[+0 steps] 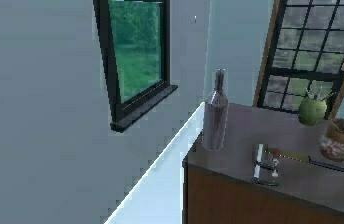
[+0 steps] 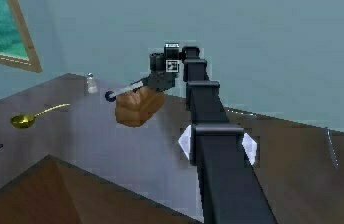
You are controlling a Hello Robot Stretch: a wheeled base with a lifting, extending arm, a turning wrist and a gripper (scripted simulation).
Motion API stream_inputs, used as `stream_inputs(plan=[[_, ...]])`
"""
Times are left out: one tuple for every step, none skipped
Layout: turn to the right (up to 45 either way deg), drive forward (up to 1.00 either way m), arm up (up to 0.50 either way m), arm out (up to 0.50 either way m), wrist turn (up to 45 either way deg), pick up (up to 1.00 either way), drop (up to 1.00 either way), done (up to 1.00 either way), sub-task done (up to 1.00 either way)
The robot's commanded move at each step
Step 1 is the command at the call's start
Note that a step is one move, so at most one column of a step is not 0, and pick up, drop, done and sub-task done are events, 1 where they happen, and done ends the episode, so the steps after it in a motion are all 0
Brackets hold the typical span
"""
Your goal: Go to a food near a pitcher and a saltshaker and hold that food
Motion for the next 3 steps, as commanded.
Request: stream_inputs(plan=[[0.0,0.00,0.00,0.00,12.0,0.00,0.00,0.00,0.00],[0.0,0.00,-0.08,0.00,0.0,0.00,0.00,0.00,0.00],[0.0,0.00,0.00,0.00,0.0,1.00,0.00,0.00,0.00]])
